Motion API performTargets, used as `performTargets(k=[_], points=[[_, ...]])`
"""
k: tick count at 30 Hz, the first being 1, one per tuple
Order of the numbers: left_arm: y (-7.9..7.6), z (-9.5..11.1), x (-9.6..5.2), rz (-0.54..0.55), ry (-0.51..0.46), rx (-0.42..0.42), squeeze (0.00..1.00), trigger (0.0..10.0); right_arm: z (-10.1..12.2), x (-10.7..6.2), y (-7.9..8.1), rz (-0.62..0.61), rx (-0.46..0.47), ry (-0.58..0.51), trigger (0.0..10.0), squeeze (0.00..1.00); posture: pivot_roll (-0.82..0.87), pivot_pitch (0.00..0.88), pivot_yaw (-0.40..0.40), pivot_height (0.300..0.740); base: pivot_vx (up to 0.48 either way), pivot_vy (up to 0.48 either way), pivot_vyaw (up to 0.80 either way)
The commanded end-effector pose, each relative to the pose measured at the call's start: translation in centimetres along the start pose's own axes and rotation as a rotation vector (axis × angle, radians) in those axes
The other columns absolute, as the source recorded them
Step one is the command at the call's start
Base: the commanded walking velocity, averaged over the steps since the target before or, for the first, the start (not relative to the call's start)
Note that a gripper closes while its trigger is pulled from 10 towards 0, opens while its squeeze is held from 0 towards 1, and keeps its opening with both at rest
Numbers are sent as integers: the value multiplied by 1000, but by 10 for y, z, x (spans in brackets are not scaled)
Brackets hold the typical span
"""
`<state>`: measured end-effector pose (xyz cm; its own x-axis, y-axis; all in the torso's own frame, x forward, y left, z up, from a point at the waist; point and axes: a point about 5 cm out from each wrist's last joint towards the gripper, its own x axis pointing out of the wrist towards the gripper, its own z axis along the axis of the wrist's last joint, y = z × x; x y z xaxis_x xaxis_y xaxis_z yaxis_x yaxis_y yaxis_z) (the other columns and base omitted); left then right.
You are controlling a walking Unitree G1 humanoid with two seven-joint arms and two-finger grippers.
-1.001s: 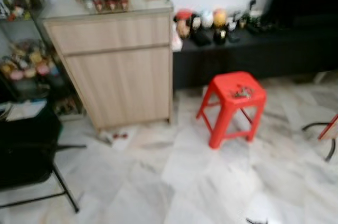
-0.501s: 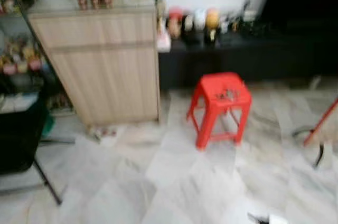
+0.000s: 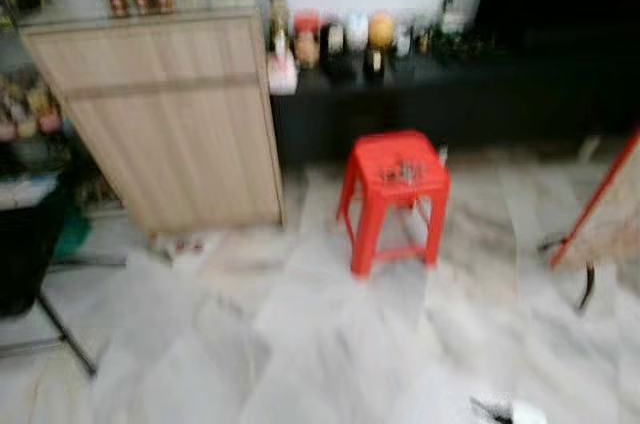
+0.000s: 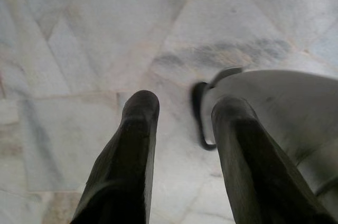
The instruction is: Hang keys on a hook
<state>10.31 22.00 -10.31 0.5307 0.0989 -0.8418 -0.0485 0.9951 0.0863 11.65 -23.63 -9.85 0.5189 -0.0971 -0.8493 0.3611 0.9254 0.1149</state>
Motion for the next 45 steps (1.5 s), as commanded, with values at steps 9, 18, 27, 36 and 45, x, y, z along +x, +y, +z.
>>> performTargets(k=[9, 18, 27, 36, 45], points=[[5, -7, -2, -5, 45, -24, 0, 10000, 5, 3, 8, 24, -23, -3, 10000, 0, -52, 0, 6, 740, 0, 0, 0], [4, -5, -1, -9, 40, -38, 0, 10000, 8, 3, 9, 26, -12, -11, 10000, 0, -60, 0, 3, 740, 212, 0, 0], [2, -4, 0, -25, 44, -28, 0, 10000, 10, 4, 8, 24, -22, -14, 10000, 0, -76, 0, 3, 740, 400, 0, 0], [2, -2, 0, -26, 36, -29, 0, 10000, 11, 4, 8, 25, -29, -13, 10000, 0, -78, 0, 0, 740, 416, 0, 0], [2, 0, 1, -31, 36, -25, 0, 10000, 15, 5, 9, 32, -78, -22, 10000, 0, -86, 0, 7, 740, 420, 0, 0]])
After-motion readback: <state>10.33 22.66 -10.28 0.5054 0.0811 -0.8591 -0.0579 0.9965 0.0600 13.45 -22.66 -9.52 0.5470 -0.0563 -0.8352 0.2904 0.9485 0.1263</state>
